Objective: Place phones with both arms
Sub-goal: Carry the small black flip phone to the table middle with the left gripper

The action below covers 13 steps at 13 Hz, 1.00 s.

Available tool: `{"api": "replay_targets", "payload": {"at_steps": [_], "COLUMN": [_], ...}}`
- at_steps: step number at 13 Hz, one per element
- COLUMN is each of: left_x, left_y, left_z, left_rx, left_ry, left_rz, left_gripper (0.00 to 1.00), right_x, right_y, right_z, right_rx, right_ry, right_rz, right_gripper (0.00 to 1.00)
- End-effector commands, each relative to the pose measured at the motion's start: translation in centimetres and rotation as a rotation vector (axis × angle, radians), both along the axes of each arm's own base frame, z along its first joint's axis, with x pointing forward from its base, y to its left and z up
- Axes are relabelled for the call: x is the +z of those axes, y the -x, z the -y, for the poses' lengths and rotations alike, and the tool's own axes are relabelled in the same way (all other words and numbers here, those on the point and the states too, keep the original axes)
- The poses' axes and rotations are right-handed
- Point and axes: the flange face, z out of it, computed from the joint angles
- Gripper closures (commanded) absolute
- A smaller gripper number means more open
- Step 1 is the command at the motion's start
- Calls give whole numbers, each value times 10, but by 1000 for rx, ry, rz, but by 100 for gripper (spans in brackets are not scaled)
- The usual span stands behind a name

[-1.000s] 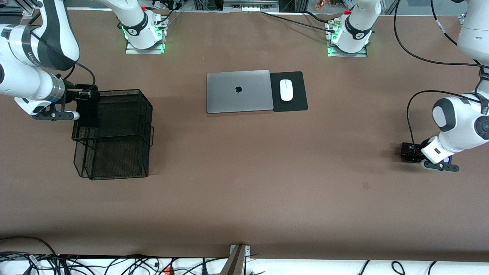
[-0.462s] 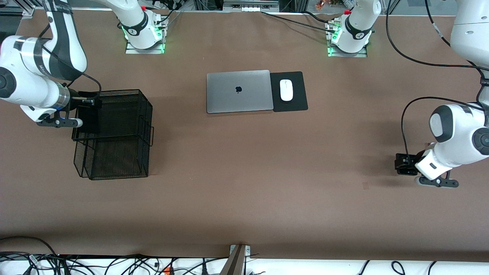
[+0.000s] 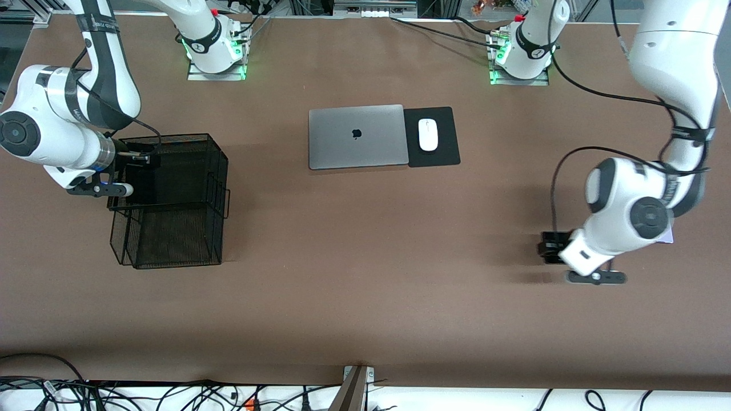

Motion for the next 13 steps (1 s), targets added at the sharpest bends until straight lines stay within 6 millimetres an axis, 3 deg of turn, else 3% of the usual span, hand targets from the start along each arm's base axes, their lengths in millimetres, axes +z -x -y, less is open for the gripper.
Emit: {"api": "replay_targets", "payload": {"at_steps": [1, 2, 3, 4, 7, 8, 9, 13], "left_x": [5, 6, 2, -3, -31, -39, -45, -55], "left_y": [8, 12, 16, 20, 36, 42, 46, 64], "left_z": [65, 87, 114, 143, 245, 272, 293, 351], "left_rx": [16, 32, 50, 77, 168, 194, 200, 177], "left_ry": [-40, -39, -39, -40, -34, -33, -27, -11], "left_rz": [-18, -12, -10, -7, 3, 9, 14, 29], "left_gripper": [72, 72, 72, 72, 72, 72, 72, 72], "right_x": [-2, -3, -7, -7, -5, -5, -5, -8], "right_y": [-5, -4, -6, -6, -10, -10, -10, -17], "right_z": [0, 1, 2, 1, 1, 1, 2, 1], "right_rx": [8, 11, 7, -2, -2, -2, -3, 1], "right_ry": [-9, -10, -9, -17, -14, -14, -14, 0], "right_rz": [10, 8, 6, 7, 13, 13, 14, 22], "right_gripper": [82, 73, 49, 33, 21, 12, 1, 1]}}
